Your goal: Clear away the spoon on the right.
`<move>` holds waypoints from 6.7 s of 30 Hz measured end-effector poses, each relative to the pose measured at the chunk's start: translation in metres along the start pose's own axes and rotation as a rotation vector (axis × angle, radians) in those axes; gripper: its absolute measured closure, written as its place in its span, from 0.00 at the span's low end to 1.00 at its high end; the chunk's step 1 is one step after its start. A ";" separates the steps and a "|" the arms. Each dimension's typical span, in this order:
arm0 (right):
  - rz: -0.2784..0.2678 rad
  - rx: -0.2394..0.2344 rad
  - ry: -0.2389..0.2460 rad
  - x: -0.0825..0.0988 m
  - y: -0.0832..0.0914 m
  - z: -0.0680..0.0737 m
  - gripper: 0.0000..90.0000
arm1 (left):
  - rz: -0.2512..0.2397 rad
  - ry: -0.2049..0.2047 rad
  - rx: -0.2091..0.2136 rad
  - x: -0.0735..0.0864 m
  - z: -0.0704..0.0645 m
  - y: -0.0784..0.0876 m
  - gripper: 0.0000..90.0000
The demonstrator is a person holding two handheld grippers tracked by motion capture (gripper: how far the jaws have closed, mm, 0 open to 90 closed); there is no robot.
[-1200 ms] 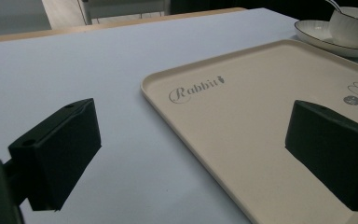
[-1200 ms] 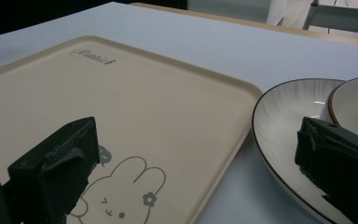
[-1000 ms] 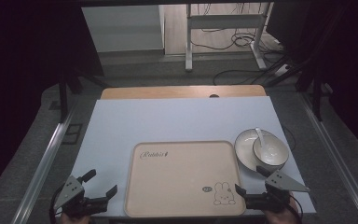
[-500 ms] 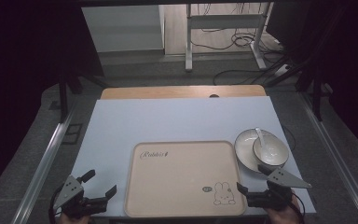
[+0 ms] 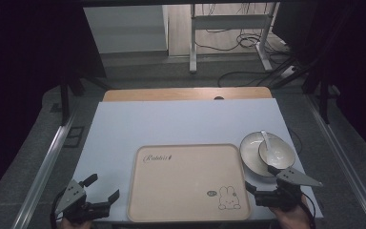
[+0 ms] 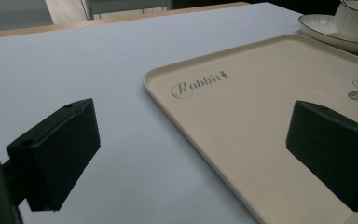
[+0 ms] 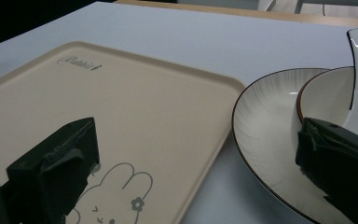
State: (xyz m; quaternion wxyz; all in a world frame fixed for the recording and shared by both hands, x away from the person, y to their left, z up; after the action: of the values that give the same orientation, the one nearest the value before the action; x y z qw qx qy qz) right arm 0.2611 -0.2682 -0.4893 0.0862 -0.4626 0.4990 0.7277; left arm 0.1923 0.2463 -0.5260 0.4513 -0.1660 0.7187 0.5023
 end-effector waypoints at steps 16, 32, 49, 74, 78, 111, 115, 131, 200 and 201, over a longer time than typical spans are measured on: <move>0.018 0.035 -0.004 -0.009 0.002 -0.008 0.00 | 0.002 0.005 -0.003 0.000 0.001 0.000 0.03; 0.052 0.086 -0.004 -0.022 0.006 -0.022 0.03 | 0.003 0.004 -0.011 0.000 0.000 0.000 0.03; 0.077 0.158 -0.009 -0.035 0.007 -0.044 0.13 | 0.003 0.002 -0.024 0.001 0.001 0.000 0.03; 0.142 0.222 -0.039 -0.044 -0.003 -0.082 0.28 | 0.007 0.006 -0.018 0.001 0.002 -0.001 0.03; 0.162 0.234 -0.044 -0.044 -0.007 -0.087 0.31 | 0.007 0.006 -0.018 0.001 0.002 -0.001 0.03; 0.327 0.224 -0.063 -0.053 -0.047 -0.110 0.67 | 0.008 0.002 -0.012 0.001 0.002 -0.002 0.03; 0.341 0.223 -0.067 -0.053 -0.050 -0.111 0.68 | 0.008 0.001 -0.012 0.001 0.002 -0.002 0.03; 0.379 0.224 -0.086 -0.051 -0.059 -0.112 0.75 | 0.009 -0.001 -0.012 0.000 0.001 -0.002 0.03; 0.180 0.093 -0.079 -0.100 0.021 -0.085 0.82 | -0.007 0.002 -0.020 -0.001 0.002 -0.001 0.03; 0.180 0.093 -0.079 -0.100 0.021 -0.085 0.82 | -0.008 0.001 -0.020 -0.001 0.002 -0.001 0.03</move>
State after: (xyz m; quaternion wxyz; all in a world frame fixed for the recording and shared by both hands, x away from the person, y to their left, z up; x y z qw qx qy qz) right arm 0.3545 -0.3136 -0.4064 0.0615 -0.3823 0.5678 0.7265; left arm 0.1946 0.2472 -0.5260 0.4511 -0.1734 0.7133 0.5076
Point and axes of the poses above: each handheld gripper's, and its own axes: y roughly backward along the jaws, x roughly out of its underside, z roughly to its left, the point moved 4 cm from there along -y, roughly forward along the jaws, and after that the axes turned 13 degrees about z, right-handed, at the moved point
